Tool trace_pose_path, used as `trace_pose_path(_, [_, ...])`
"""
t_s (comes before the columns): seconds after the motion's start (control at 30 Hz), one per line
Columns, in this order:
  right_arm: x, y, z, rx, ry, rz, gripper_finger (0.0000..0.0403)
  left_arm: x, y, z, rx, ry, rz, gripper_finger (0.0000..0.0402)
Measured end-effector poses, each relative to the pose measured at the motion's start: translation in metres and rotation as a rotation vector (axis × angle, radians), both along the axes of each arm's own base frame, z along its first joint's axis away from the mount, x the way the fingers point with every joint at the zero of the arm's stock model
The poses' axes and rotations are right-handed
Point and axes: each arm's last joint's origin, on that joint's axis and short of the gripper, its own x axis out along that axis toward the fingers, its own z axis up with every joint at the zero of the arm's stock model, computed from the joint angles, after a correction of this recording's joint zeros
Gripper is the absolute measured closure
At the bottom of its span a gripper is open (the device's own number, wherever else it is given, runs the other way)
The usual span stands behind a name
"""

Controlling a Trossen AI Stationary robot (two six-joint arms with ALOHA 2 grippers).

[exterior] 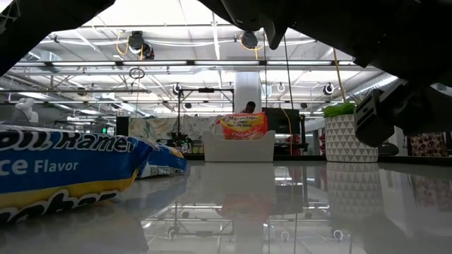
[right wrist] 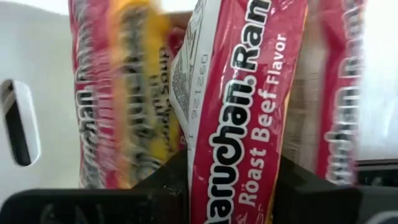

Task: Sort Maruchan noodles
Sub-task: Put the red noodle pack into the white bin

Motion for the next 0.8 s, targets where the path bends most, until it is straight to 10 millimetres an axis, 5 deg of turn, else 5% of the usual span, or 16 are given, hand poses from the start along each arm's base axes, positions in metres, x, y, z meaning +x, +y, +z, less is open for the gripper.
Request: trace_pose_path(0.8, [-0.003,-0.002,0.006,0.093,0.065,-0.080,0.0247,-0.001,-0.002,-0.002,-0.071,0.032,-0.003,0.0122])
